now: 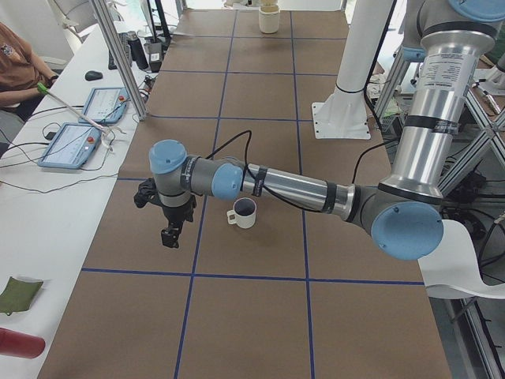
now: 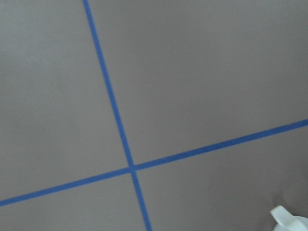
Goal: Left arm hands cup to right arm to dump lemon
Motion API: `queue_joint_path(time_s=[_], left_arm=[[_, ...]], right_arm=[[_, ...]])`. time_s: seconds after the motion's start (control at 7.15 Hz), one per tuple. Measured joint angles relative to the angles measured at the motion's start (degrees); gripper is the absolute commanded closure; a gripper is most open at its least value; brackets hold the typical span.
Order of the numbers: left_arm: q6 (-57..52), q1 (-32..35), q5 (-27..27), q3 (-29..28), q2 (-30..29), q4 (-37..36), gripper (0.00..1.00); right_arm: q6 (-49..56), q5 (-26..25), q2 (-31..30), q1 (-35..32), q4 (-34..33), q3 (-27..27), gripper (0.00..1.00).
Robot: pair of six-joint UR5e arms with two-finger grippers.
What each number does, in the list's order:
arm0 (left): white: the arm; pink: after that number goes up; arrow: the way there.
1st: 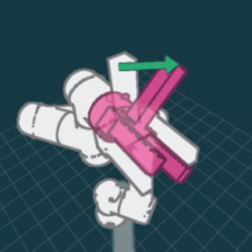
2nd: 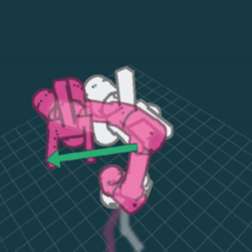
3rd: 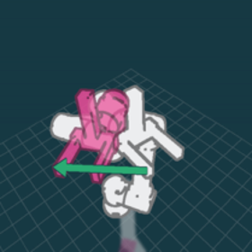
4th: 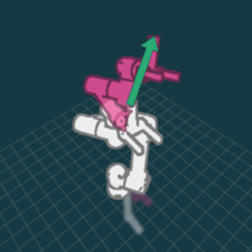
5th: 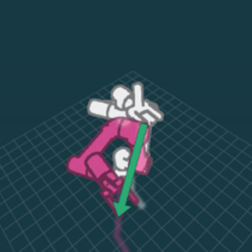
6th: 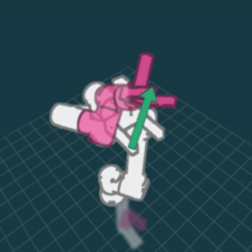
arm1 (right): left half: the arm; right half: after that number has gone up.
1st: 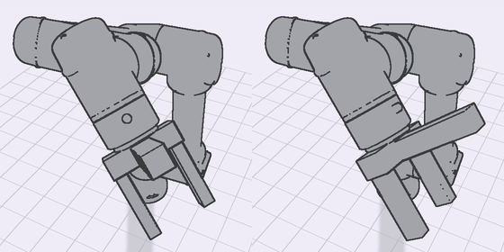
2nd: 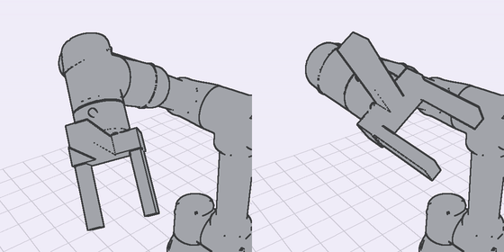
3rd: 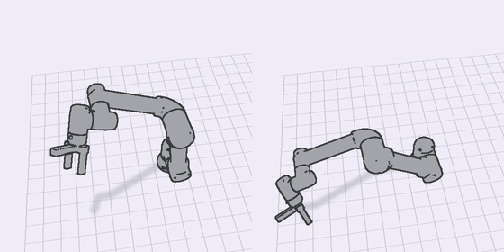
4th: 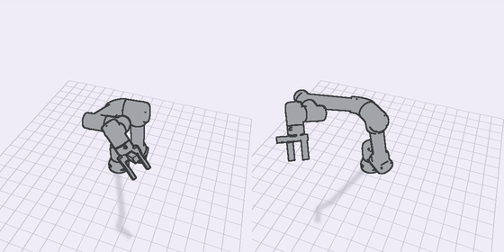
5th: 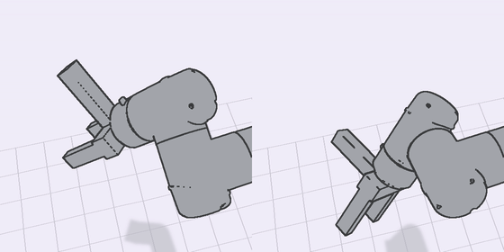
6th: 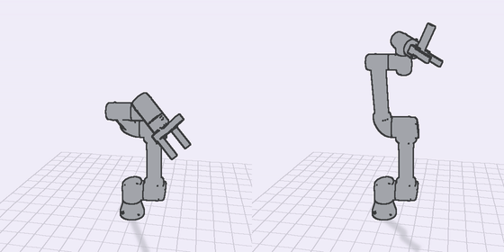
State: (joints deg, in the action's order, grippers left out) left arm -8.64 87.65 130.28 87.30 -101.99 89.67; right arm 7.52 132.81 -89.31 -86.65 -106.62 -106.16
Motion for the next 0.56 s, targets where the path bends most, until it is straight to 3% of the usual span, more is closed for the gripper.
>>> queue_joint_path(time_s=[0.28,0.56], left_arm=[[-7.05,2.98,1.24,-4.45,0.64,0.72,0.00],[-4.95,3.37,1.08,-5.38,3.44,4.10,0.00]], right_arm=[[1.07,-0.12,-2.86,-1.65,7.03,3.34,0.00],[0.84,-0.22,-4.44,-1.98,8.55,4.89,0.00]])
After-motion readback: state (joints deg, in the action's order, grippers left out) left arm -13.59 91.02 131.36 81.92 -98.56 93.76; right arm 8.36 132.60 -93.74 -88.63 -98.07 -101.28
